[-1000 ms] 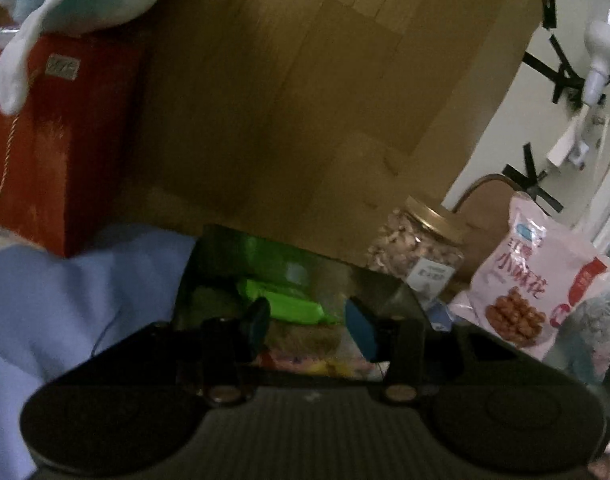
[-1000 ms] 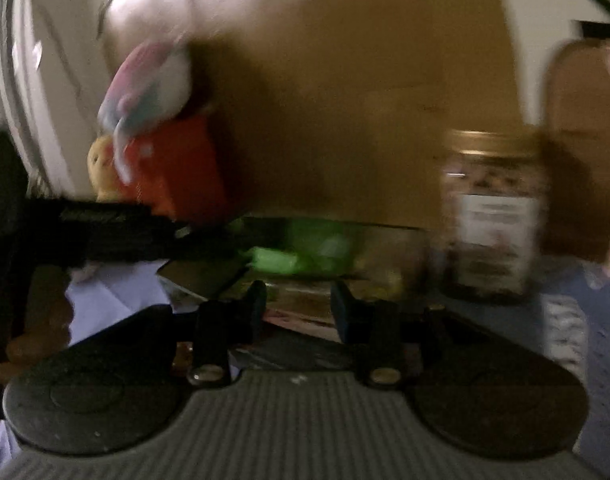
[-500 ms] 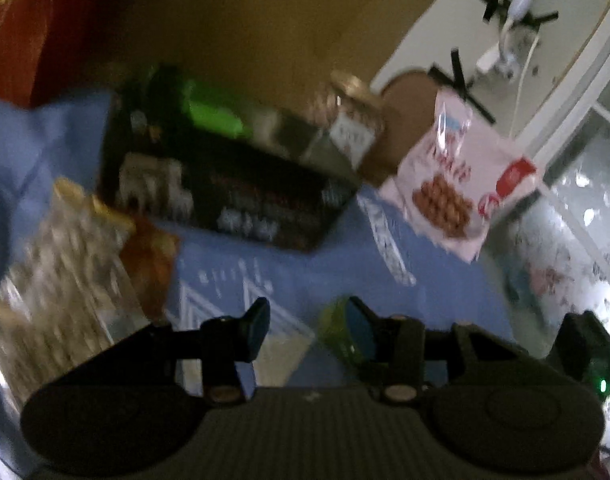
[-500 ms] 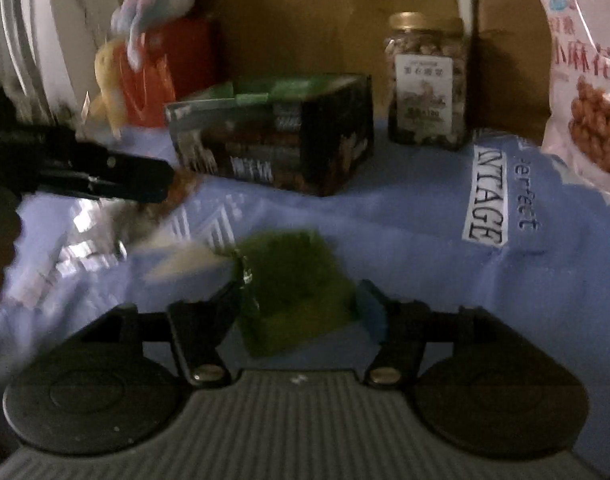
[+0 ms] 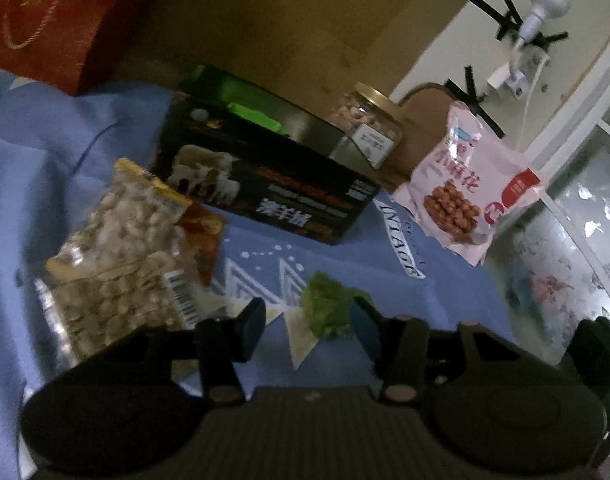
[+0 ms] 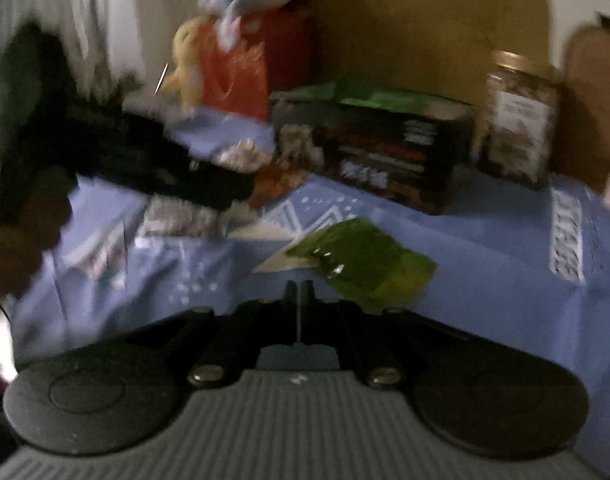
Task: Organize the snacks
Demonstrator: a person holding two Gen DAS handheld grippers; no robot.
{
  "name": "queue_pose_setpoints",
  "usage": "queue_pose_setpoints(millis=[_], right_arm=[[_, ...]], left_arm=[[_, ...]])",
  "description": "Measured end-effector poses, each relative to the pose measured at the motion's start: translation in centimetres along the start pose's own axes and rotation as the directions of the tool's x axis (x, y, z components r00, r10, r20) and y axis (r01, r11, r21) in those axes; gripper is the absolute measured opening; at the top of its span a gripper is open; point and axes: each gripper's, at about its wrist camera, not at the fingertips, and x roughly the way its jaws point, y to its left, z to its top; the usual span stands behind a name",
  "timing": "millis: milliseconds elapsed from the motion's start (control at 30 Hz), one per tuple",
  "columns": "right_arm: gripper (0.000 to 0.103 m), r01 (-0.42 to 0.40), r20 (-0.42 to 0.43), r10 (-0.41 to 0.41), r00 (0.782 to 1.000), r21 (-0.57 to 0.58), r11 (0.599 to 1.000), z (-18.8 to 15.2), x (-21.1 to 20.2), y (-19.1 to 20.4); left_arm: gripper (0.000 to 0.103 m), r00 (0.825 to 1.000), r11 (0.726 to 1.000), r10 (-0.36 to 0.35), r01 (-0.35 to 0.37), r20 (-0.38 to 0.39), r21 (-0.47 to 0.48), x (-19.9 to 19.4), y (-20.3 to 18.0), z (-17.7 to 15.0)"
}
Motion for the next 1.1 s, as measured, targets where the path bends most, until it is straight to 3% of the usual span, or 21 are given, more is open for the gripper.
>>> queue_pose_setpoints(millis=[167,267,333,367,433,467,533,667,867,967,1100], right_arm=[[0.017,0.024,0.010,-0.027,1.000,0.223,0.975,-0.2,-1.6,-4.0],[0.029,0.010,-0.021,-0.002,1.000,0.399,0.917,-0.7,-1.2,-7.2],[0.028,-0.037,-0.015,0.051,0.999,0.485,0.874,-1.2,-0.5,-8.7],[0.028,-0.069,-0.006,0.084,0.996,0.515,0.854,-1.2,-0.2,-9.3],[0.029,-0.130,0.017,0.147,0.989,0.569,0.812,-1.2,0.9,-10.0],[0.028,-0.151,0.032,0.163,0.986,0.586,0.796,-1.2,1.4,-10.2],[0.028,-0.182,0.053,0.189,0.981,0.602,0.777,-1.0,2.1,-10.2],[0.018,-0.231,0.076,0.232,0.970,0.601,0.766,-0.8,2.8,-9.6],[0.016,-0.276,0.118,0.252,0.960,0.517,0.810,1.6,2.1,-7.5],[0.016,-0.315,0.173,0.263,0.949,0.493,0.811,3.8,2.0,-6.9],[0.016,-0.330,0.236,0.245,0.940,0.460,0.824,7.9,3.2,-6.7]], left_arm=[[0.053,0.996,1.000,-0.025,0.025,-0.083,0.000,3.6,-0.8,0.6],[0.058,0.992,0.996,-0.059,0.052,-0.115,-0.070,5.6,-0.1,0.6],[0.056,0.987,0.990,-0.105,0.092,-0.121,-0.110,6.1,0.2,0.7],[0.052,0.983,0.985,-0.131,0.114,-0.127,-0.132,6.3,0.3,0.7],[0.025,0.980,0.984,-0.136,0.116,-0.148,-0.134,6.9,0.4,0.4],[0.022,0.980,0.984,-0.135,0.116,-0.145,-0.133,7.1,0.5,0.2],[0.003,0.981,0.984,-0.121,0.098,-0.154,-0.147,7.1,0.9,-0.1],[0.003,0.982,0.983,-0.123,0.101,-0.144,-0.152,6.2,1.3,-0.5],[0.003,0.987,0.983,-0.143,0.133,-0.072,-0.126,3.4,0.7,0.9],[0.003,0.989,0.985,-0.145,0.142,-0.024,-0.102,2.1,0.4,3.1],[0.004,0.995,0.994,-0.097,0.098,0.034,-0.040,1.6,0.1,7.5]])
